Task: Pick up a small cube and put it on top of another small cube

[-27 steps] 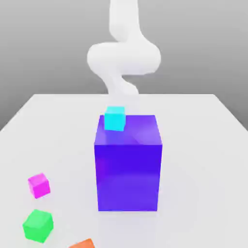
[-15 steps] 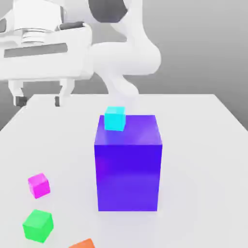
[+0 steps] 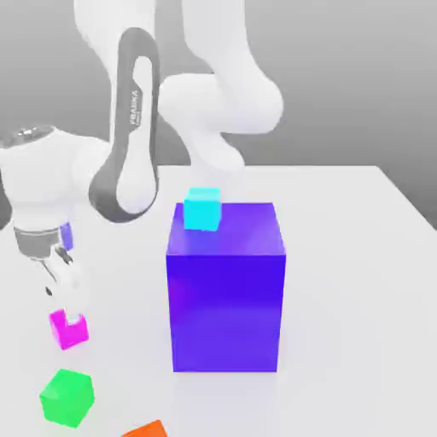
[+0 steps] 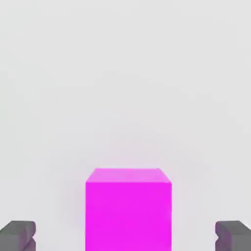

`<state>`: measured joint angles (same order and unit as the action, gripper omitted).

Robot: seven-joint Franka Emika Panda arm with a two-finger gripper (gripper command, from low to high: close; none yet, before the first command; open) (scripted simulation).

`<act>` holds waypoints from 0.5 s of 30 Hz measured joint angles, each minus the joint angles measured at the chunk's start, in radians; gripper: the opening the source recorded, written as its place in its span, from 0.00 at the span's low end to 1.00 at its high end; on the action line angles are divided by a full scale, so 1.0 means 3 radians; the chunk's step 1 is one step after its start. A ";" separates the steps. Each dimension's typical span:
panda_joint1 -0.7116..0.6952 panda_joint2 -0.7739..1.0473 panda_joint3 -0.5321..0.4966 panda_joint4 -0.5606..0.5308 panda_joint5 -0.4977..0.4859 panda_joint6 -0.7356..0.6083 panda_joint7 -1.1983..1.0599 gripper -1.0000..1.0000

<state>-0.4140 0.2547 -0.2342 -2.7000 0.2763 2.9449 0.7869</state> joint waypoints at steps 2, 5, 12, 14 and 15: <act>-0.0214 0.0212 0.0250 0.0046 0.0160 0.0167 -0.0122 0.50; -0.0267 0.0269 0.0313 0.0059 0.0202 0.0209 -0.0152 0.00; -0.0134 0.0095 0.0141 0.0019 0.0031 0.0079 -0.0023 0.00; -0.0010 -0.0108 -0.0030 -0.0029 -0.0180 -0.0071 0.0136 0.00; 0.0029 -0.0215 -0.0097 -0.0054 -0.0298 -0.0149 0.0226 0.00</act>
<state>-0.4052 0.1904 -0.2632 -2.7162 0.1868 2.9002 0.8547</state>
